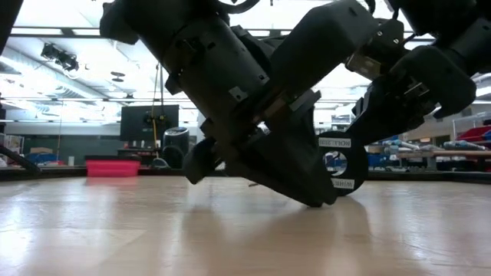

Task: Coil cords
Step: Coil the red wire onto the spool

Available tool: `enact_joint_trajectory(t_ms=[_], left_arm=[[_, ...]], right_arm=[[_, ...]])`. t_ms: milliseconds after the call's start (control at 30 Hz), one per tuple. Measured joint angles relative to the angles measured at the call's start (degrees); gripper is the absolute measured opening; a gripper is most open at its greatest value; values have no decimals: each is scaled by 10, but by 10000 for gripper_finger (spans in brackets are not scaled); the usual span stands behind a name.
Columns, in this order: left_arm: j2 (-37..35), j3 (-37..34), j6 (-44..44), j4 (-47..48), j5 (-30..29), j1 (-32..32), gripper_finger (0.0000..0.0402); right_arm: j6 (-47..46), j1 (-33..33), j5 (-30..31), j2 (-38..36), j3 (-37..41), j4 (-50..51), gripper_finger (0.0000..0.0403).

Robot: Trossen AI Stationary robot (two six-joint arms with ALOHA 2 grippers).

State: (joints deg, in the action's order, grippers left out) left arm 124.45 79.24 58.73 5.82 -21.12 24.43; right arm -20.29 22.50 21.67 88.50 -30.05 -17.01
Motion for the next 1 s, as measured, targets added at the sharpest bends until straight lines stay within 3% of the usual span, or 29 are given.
enact_joint_trajectory(t_ms=[333,500,767,867,1000], left_arm=[[-28,-2,-10,114,-49,5,66],[-35,-5,-15,145,-82,15,66],[-48,-5,-26,163,-86,19,66],[-48,-4,-81,172,-87,19,66],[-48,-4,-252,171,-86,24,66]], right_arm=[[0,0,-5,-5,2,7,3],[0,0,-5,-5,2,8,3],[0,-1,-5,-5,2,8,3],[0,-1,-4,-5,2,7,3],[0,-1,-4,-4,2,5,3]])
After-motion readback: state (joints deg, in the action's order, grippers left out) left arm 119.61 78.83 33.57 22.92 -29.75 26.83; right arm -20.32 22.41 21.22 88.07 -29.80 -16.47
